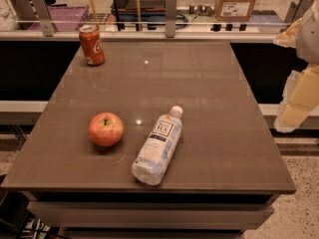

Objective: Move apple near coke can

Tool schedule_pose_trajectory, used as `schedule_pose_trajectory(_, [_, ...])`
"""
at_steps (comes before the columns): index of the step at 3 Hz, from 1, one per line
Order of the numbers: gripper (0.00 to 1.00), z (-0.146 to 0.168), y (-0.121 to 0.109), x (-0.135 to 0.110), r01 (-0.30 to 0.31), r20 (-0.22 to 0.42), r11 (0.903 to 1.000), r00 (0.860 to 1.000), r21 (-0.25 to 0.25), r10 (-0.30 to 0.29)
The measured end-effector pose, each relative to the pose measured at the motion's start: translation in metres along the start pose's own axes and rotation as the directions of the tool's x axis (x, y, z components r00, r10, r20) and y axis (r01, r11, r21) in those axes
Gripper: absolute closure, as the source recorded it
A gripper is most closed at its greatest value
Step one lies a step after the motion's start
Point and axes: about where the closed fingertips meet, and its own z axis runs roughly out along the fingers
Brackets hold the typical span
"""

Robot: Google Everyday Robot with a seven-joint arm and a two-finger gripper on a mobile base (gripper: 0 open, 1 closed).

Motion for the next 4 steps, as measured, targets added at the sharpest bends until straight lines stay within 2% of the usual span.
schedule_pose_trajectory(1, [0.00, -0.001, 0.000, 0.000, -0.001, 0.001, 1.0000, 1.000, 0.002, 0.001])
schedule_pose_trajectory(2, [0.00, -0.001, 0.000, -0.009, -0.068, 0.072, 0.9977, 0.995, 0.004, 0.067])
schedule_pose_trajectory(3, [0.00, 0.000, 0.002, -0.026, -0.156, 0.184, 0.9877, 0.971, -0.005, 0.155])
schedule_pose_trajectory(4, [0.00, 0.000, 0.006, -0.049, -0.202, 0.279, 0.9793, 0.940, -0.018, 0.199])
